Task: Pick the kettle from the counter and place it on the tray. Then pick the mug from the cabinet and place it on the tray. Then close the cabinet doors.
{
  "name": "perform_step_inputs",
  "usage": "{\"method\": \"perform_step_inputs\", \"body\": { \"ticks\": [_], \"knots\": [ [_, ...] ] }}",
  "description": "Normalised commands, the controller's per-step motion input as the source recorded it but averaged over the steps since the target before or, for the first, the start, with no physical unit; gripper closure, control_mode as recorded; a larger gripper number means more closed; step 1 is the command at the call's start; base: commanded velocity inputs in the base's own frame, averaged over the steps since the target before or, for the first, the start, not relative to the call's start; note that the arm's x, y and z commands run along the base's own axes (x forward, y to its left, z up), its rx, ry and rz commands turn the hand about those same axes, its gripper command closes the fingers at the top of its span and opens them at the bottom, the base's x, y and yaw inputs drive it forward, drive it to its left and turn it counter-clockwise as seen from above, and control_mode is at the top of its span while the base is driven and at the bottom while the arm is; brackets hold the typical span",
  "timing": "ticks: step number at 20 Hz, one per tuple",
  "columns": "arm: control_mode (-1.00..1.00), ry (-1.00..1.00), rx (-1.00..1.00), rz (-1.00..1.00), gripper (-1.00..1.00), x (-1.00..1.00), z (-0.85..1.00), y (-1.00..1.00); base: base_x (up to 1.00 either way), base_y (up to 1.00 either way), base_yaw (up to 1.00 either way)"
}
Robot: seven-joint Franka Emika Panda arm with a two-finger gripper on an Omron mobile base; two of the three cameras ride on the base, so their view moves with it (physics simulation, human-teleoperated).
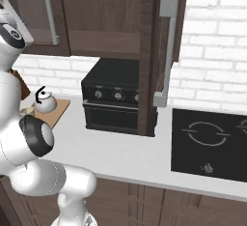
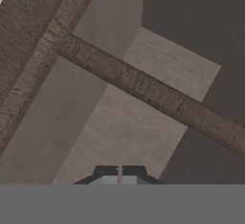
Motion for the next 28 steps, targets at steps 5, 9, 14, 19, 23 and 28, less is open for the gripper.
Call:
{"method": "perform_step_inputs", "body": {
  "ticks": [5, 9, 14, 19, 23, 28],
  "knots": [
    [-1.00, -0.02, 0.03, 0.00, 1.00, -0.41, -0.02, -0.03, 0.00, 0.00, 0.00],
    [-1.00, 0.00, 0.00, 0.00, 1.00, -0.75, 0.00, -0.04, 0.00, 0.00, 0.00],
    [-1.00, 0.00, 0.01, 0.00, 1.00, -0.97, 0.24, -0.14, 0.00, 0.00, 0.00],
    [-1.00, 0.02, 0.05, 0.00, 1.00, -0.97, 0.03, -0.58, 0.00, 0.00, 0.00],
    [-1.00, -0.04, 0.11, 0.09, 1.00, -0.49, -0.02, -0.62, 0.00, 0.00, 0.00],
    [-1.00, 0.00, 0.13, 0.16, 1.00, -0.97, -0.05, -0.51, 0.00, 0.00, 0.00]
  ]
}}
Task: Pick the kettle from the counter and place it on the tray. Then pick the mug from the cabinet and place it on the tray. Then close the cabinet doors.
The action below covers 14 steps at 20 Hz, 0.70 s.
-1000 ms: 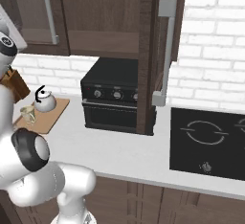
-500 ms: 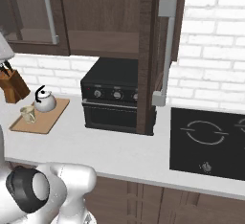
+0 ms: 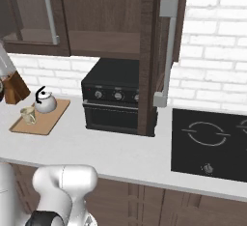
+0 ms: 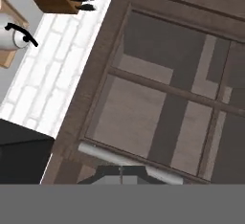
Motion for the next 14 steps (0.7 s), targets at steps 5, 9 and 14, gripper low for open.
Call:
{"method": "perform_step_inputs", "body": {
  "ticks": [5, 9, 14],
  "knots": [
    [-1.00, -0.07, 0.28, 0.12, 1.00, -0.58, 0.00, -0.71, 0.00, 0.00, 0.00],
    [-1.00, -0.03, 0.24, 0.03, 1.00, -0.77, 0.00, -0.86, 0.00, 0.00, 0.00],
    [-1.00, 0.09, 0.10, -0.02, 1.00, -0.64, 0.04, -0.83, 0.00, 0.00, 0.00]
  ]
}}
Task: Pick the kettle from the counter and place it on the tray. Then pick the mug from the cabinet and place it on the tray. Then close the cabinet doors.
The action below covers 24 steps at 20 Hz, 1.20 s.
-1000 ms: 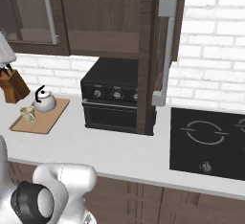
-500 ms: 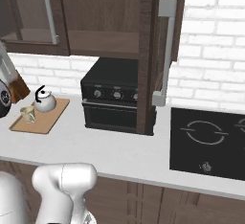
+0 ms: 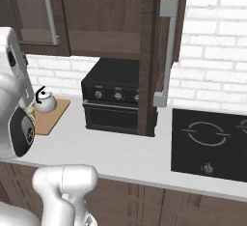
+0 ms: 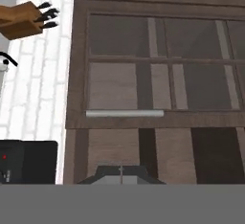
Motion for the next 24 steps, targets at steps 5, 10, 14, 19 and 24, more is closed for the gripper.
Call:
{"method": "perform_step_inputs", "body": {
  "ticks": [5, 10, 14, 19, 24],
  "knots": [
    [-1.00, 0.16, 0.15, -0.02, 1.00, -0.44, 0.00, -0.95, 0.00, 0.00, 0.00],
    [-1.00, 0.08, 0.10, 0.00, 1.00, -0.49, -0.12, -0.84, 0.00, 0.00, 0.00],
    [-1.00, 0.00, 0.09, 0.00, 1.00, -0.40, -0.15, -0.57, 0.00, 0.00, 0.00],
    [-1.00, 0.00, 0.07, 0.00, 1.00, -0.03, -0.17, -0.72, 0.00, 0.00, 0.00],
    [-1.00, 0.00, 0.01, 0.00, 1.00, -0.11, -0.07, -0.62, 0.00, 0.00, 0.00]
  ]
}}
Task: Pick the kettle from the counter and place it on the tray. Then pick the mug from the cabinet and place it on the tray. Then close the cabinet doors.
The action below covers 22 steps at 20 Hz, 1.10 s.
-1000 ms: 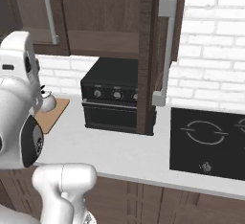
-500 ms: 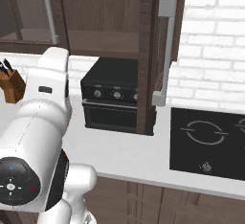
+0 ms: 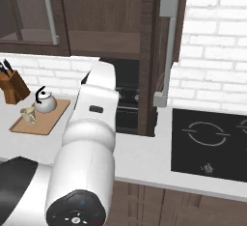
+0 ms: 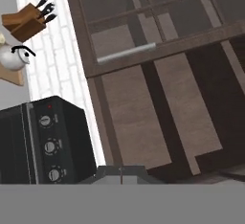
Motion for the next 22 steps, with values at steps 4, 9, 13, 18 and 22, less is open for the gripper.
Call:
{"method": "perform_step_inputs", "body": {
  "ticks": [4, 9, 13, 18, 22],
  "knots": [
    [-1.00, -0.05, 0.00, 0.00, 1.00, -0.24, -0.13, -0.59, 0.00, 0.00, 0.00],
    [-1.00, -0.02, 0.00, 0.00, 1.00, 0.00, -0.08, -0.64, 0.00, 0.00, 0.00],
    [-1.00, 0.00, -0.02, 0.00, 1.00, 0.00, -0.04, -0.67, 0.00, 0.00, 0.00],
    [-1.00, 0.00, -0.01, 0.00, 1.00, 0.00, -0.20, -0.57, 0.00, 0.00, 0.00],
    [-1.00, 0.00, -0.03, 0.00, 1.00, 0.29, -0.43, -0.49, 0.00, 0.00, 0.00]
  ]
}}
